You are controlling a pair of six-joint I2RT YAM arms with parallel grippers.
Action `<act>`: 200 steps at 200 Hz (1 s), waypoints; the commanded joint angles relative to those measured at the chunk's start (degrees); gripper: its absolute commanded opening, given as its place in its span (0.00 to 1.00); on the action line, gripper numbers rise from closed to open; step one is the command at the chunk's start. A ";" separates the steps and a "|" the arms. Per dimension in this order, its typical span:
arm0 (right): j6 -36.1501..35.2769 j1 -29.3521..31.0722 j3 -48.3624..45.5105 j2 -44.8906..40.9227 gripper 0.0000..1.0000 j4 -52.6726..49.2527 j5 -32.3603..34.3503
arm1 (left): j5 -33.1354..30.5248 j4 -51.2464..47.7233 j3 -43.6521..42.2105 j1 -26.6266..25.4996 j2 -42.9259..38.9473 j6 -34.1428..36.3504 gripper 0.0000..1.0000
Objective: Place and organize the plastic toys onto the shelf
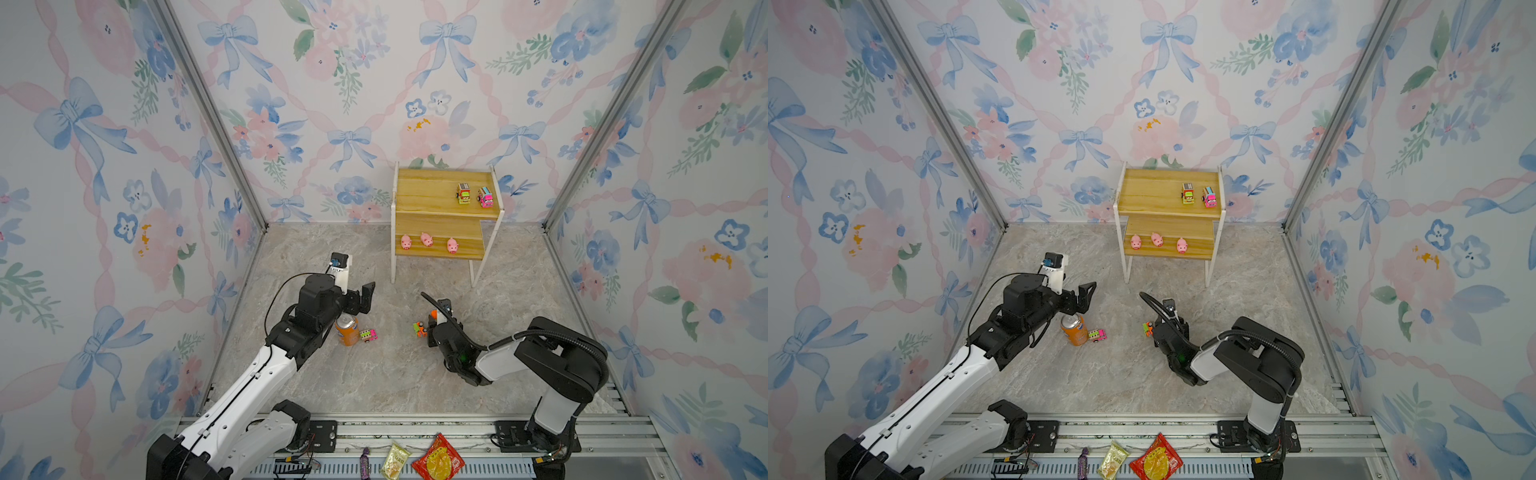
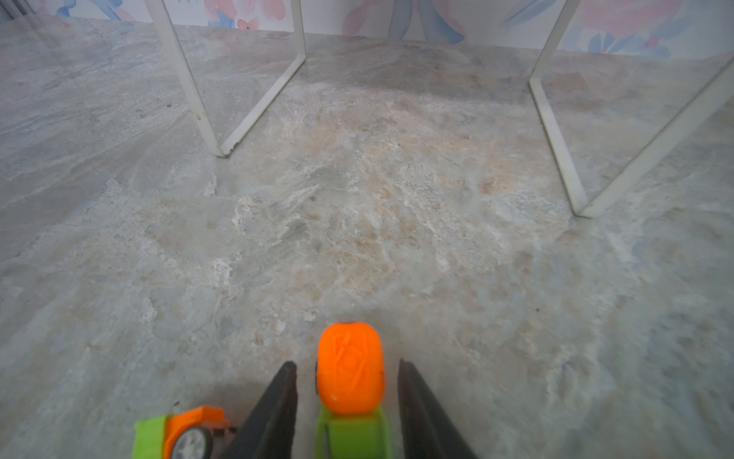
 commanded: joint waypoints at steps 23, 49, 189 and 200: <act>2.04 -1.69 3.96 -11.00 0.57 -18.22 -6.44 | 0.17 -0.15 0.80 0.36 -0.96 -0.56 0.98; 4.41 -2.69 5.95 -15.75 0.61 -29.21 -9.73 | 0.39 -0.12 0.71 0.35 -1.18 -0.52 0.98; 7.56 -9.62 20.17 -13.68 0.64 -55.43 -23.43 | 2.11 -0.24 0.70 0.29 -0.34 -0.86 0.98; 7.54 -9.66 20.76 -12.47 0.63 -55.56 -23.69 | 2.18 -0.28 0.73 0.31 -0.25 -0.86 0.98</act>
